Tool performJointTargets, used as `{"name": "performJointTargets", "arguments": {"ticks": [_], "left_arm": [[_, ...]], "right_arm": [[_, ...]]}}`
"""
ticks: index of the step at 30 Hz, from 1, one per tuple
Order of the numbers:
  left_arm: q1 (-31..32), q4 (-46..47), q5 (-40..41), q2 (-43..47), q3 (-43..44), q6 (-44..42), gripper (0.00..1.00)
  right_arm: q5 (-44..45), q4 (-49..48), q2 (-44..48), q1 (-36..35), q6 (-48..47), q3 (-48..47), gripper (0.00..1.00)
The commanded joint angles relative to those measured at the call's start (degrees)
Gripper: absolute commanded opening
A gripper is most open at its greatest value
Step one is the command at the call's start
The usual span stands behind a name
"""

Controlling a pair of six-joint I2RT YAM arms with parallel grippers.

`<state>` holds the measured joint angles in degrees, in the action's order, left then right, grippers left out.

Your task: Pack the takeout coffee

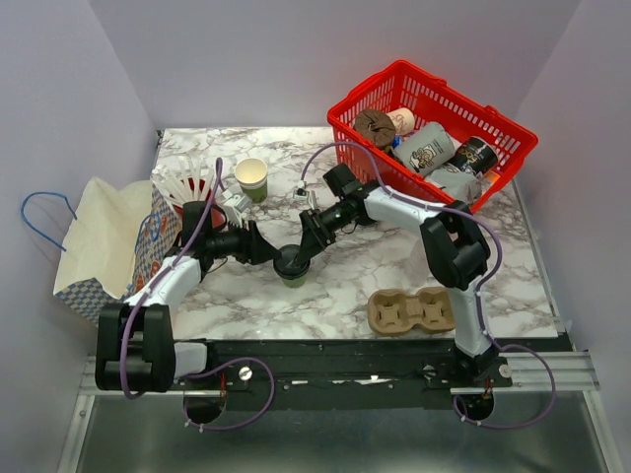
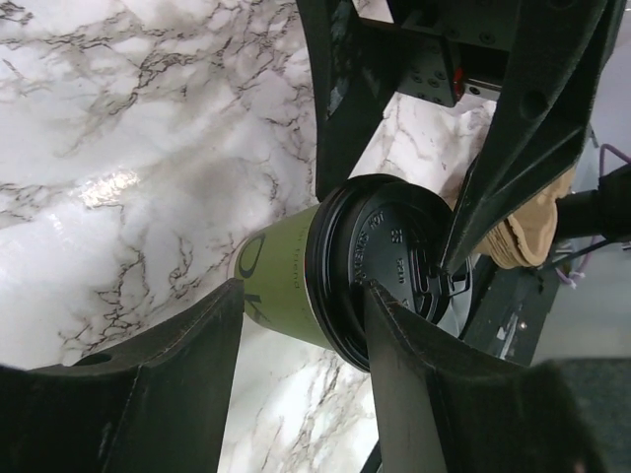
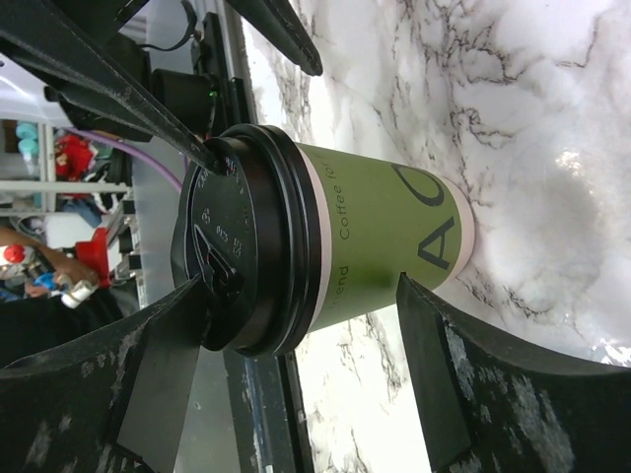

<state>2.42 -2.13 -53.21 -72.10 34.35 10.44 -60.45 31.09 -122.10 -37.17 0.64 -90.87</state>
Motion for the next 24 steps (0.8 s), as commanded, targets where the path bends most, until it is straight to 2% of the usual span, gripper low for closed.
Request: {"name": "performJointTargets", "arguments": {"ticks": [1,15,24], "left_arm": [[-0.57,-3.32,1.18,-3.05,-2.71,-2.18,0.58],[-0.04,-1.03,0.83,-11.13,-0.16,0.99,0.55],[0.57,-3.14,1.62,-10.52,1.42,-1.12,0.55]], "right_arm": [[2.88,0.72,-4.54,-0.27,-4.25,-0.18,0.83],[3.58,0.72,-5.34,1.22,-6.09,-0.28,0.81],[2.96,-3.4,-1.21,1.22,-5.91,3.68,0.82]]}}
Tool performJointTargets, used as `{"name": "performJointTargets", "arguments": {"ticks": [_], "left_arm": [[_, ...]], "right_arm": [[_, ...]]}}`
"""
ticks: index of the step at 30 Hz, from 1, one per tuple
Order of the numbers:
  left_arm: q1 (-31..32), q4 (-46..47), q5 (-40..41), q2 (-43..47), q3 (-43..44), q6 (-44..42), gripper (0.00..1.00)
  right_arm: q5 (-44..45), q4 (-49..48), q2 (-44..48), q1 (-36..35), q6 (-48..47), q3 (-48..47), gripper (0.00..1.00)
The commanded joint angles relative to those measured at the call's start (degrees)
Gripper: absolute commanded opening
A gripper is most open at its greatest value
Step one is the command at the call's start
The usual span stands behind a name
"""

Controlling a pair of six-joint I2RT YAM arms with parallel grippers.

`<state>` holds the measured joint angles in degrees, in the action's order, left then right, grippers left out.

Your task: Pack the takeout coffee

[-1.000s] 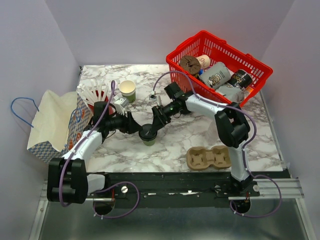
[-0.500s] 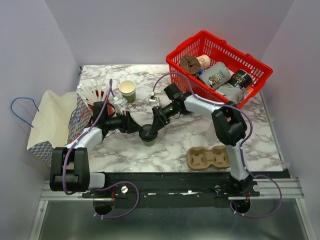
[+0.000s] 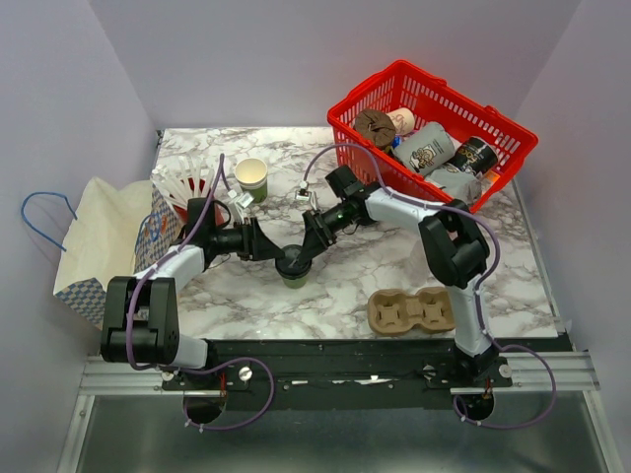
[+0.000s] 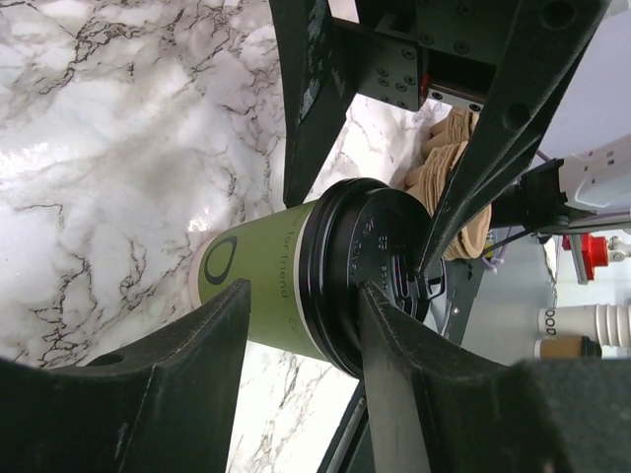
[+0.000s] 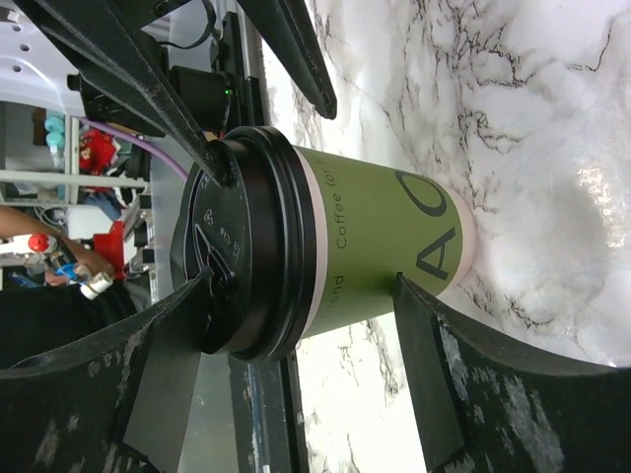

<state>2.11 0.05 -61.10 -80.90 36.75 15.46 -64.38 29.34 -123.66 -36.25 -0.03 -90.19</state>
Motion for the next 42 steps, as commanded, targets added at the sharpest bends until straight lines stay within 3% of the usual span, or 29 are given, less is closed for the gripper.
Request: {"name": "performJointTargets", "arguments": {"ticks": [1,11,13,14,25,29,36,42], "left_arm": [[0.88,-5.68,9.6,-1.71,-0.72,-7.1,0.54],[0.88,-6.91,6.79,1.45,3.24,-6.24,0.56],[0.88,-7.44,5.82,1.8,3.94,-5.71,0.57],[0.88,-7.79,5.47,1.89,4.11,-5.62,0.57],[1.14,-8.23,4.41,4.96,6.14,-4.13,0.59],[1.23,-8.05,3.62,5.41,6.05,-3.69,0.6],[1.23,-6.83,5.29,6.02,5.09,-2.72,0.6],[1.23,-6.56,6.08,6.46,4.73,-2.45,0.6]], "right_arm": [[6.9,-1.92,1.39,0.39,-5.59,2.92,0.82],[4.53,-2.45,5.26,1.09,-5.94,0.11,0.9],[4.09,-2.01,6.41,1.09,-6.47,0.19,0.93],[3.74,-1.66,6.76,1.09,-6.73,0.28,1.0],[2.59,-1.21,12.38,1.18,-14.2,1.5,1.0],[5.31,-5.61,14.75,0.74,-17.1,3.27,1.0],[13.74,-6.66,16.52,-4.53,-30.1,4.67,1.0],[20.52,-10.18,17.92,-7.78,-30.91,6.95,1.0]]}}
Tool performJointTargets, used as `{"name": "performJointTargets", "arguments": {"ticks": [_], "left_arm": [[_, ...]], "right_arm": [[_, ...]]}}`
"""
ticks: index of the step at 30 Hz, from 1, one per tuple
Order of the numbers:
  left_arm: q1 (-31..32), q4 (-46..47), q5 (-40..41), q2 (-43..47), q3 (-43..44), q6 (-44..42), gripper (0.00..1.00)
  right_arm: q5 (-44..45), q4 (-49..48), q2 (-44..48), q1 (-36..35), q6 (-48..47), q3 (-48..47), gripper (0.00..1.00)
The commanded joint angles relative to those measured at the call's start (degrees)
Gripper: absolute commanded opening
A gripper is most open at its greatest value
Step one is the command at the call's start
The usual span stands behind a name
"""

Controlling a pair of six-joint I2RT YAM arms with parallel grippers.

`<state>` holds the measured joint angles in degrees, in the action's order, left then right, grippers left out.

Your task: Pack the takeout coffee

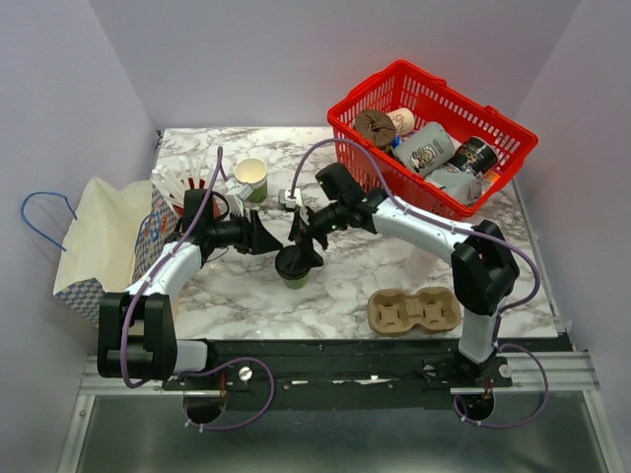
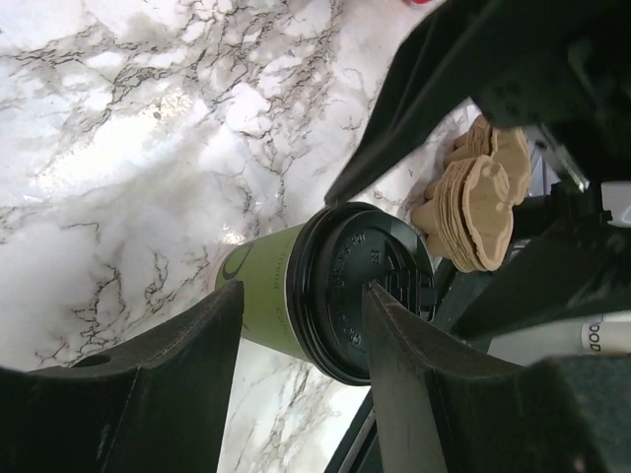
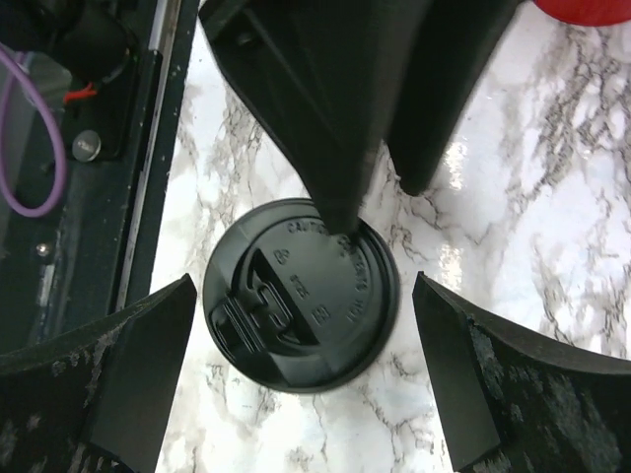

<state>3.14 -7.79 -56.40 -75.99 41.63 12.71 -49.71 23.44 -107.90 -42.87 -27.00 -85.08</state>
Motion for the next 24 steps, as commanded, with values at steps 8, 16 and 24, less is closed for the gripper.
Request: {"name": "performJointTargets", "arguments": {"ticks": [8,16,24], "left_arm": [[0.2,1.64,1.38,1.1,-0.67,0.47,0.6],[0.2,2.08,1.47,0.93,-0.93,0.91,0.6],[0.2,2.43,1.21,1.45,-1.64,1.18,0.6]], "right_arm": [[7.17,-3.93,1.9,-2.48,-3.58,2.11,1.0],[7.53,-3.75,2.86,-3.8,-5.25,2.81,1.0],[7.09,-3.75,4.36,-3.89,-3.23,3.16,1.0]]}}
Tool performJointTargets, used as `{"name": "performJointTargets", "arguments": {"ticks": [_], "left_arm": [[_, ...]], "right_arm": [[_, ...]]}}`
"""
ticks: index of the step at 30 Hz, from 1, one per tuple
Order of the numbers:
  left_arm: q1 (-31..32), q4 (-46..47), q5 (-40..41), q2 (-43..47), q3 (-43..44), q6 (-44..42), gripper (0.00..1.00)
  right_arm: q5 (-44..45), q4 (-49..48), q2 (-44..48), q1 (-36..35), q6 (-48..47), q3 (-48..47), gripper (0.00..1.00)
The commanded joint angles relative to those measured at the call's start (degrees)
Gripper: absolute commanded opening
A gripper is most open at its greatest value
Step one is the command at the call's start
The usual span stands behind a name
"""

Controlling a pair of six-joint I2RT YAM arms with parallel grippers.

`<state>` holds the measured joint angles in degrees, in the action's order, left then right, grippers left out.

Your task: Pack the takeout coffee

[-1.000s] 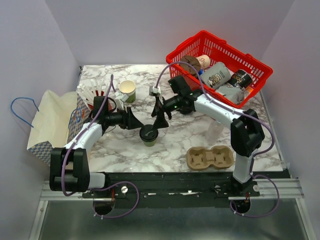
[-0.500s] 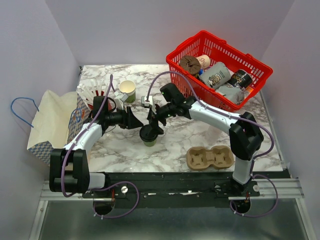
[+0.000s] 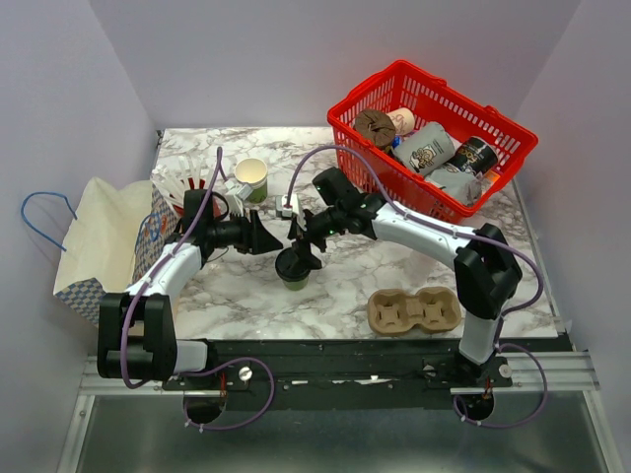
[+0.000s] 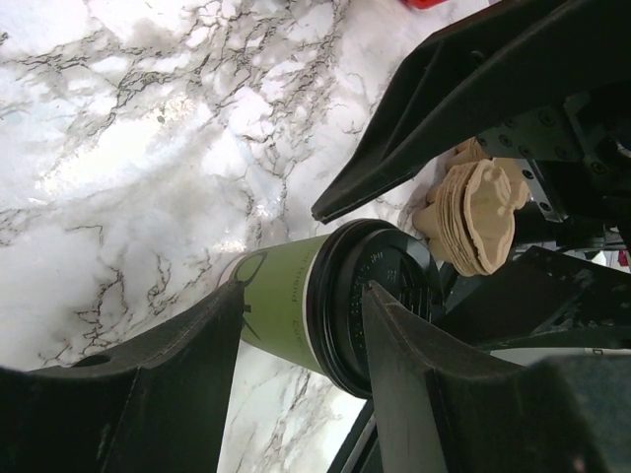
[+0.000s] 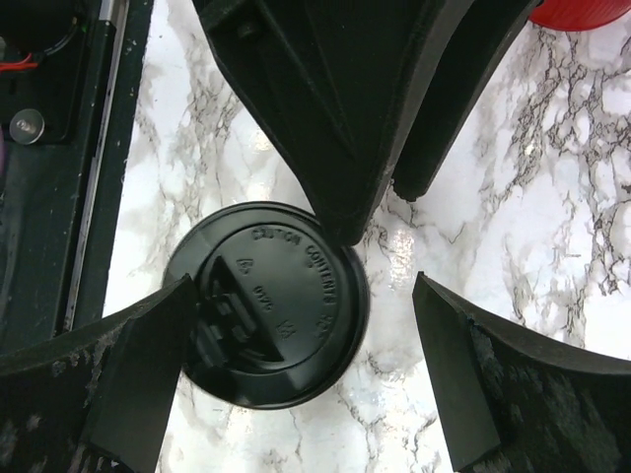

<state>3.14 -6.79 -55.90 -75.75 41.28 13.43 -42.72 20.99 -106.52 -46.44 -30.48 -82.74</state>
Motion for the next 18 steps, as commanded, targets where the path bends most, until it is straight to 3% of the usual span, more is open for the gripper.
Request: {"name": "performJointTargets", "arguments": {"ticks": [1,18], "left_arm": [[0.2,1.51,0.62,1.39,-1.63,0.46,0.6],[0.55,4.41,-0.09,2.45,-4.8,3.0,0.61]], "right_arm": [[0.01,-1.31,3.33,-0.32,0.33,0.83,1.0],[3.95,-0.16,3.07,-3.49,-0.72,2.94,1.0]]}}
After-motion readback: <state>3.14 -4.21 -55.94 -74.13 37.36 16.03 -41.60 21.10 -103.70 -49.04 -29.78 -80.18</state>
